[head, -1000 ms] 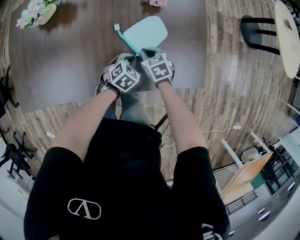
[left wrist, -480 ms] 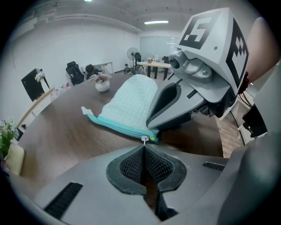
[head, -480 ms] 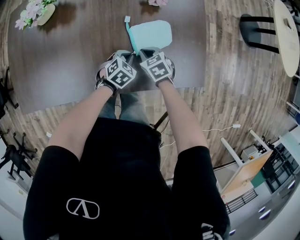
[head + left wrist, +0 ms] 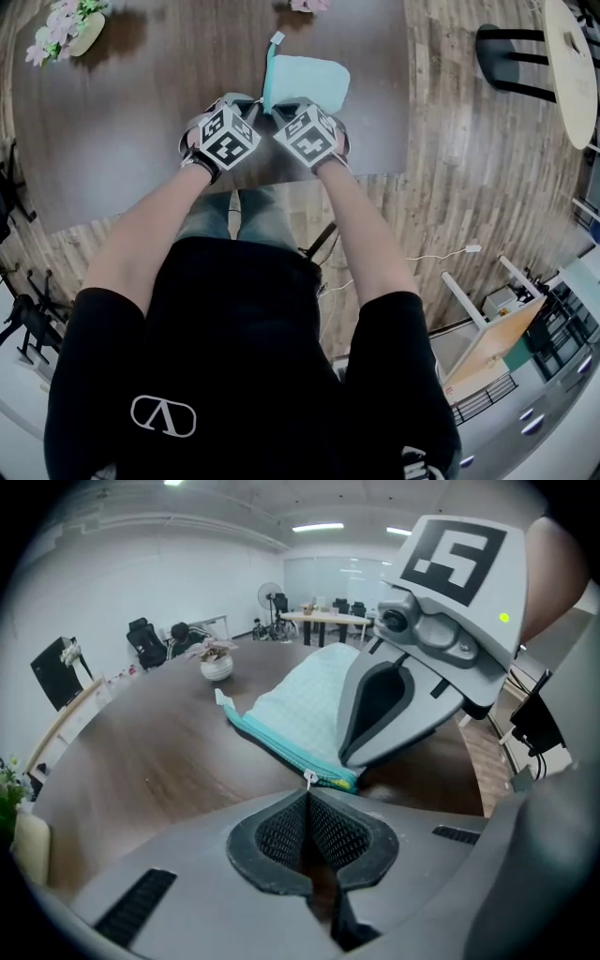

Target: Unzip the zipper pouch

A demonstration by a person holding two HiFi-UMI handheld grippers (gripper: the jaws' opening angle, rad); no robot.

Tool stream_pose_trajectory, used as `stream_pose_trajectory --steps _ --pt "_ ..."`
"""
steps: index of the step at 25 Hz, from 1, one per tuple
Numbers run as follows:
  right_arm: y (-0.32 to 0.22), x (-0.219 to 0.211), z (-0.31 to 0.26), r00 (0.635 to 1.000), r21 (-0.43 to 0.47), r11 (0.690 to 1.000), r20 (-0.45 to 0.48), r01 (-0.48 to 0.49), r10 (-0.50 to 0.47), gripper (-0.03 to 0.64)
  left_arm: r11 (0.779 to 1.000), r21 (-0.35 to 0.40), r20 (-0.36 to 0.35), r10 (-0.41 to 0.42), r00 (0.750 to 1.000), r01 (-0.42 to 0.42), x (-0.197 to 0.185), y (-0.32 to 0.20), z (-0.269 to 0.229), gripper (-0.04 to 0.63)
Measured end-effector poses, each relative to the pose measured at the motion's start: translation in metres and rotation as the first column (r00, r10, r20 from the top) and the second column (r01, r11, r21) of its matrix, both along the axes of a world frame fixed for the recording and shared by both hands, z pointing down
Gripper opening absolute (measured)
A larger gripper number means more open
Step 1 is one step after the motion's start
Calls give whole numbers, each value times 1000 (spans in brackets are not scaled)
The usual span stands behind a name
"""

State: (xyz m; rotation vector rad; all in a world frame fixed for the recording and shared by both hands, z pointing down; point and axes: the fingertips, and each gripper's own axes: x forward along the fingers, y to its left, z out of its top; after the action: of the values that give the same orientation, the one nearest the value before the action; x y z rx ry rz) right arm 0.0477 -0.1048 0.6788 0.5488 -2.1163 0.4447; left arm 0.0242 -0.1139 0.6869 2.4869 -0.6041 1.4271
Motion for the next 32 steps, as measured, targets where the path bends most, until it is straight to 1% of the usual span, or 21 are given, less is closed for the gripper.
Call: stream_pose_trajectory --steps 3,5,17,26,32 --pt "2 0 0 1000 8 1000 -1 13 -13 -3 999 5 10 32 999 -32 -1 -11 -1 3" --pt "2 0 1 1000 8 1000 1 8 -8 -3 1000 3 10 30 999 -30 -1 -19 -2 3" --pt "10 -3 2 999 -1 999 3 34 -34 -3 999 8 9 -52 999 52 -14 -67 -2 3" --pt "16 -4 2 998 -7 998 -2 56 -57 -3 989 24 4 -148 989 148 -39 -106 -8 3" --pt "16 -4 3 998 -8 998 -5 60 -60 -3 988 29 -3 -150 989 150 -41 -108 -10 3"
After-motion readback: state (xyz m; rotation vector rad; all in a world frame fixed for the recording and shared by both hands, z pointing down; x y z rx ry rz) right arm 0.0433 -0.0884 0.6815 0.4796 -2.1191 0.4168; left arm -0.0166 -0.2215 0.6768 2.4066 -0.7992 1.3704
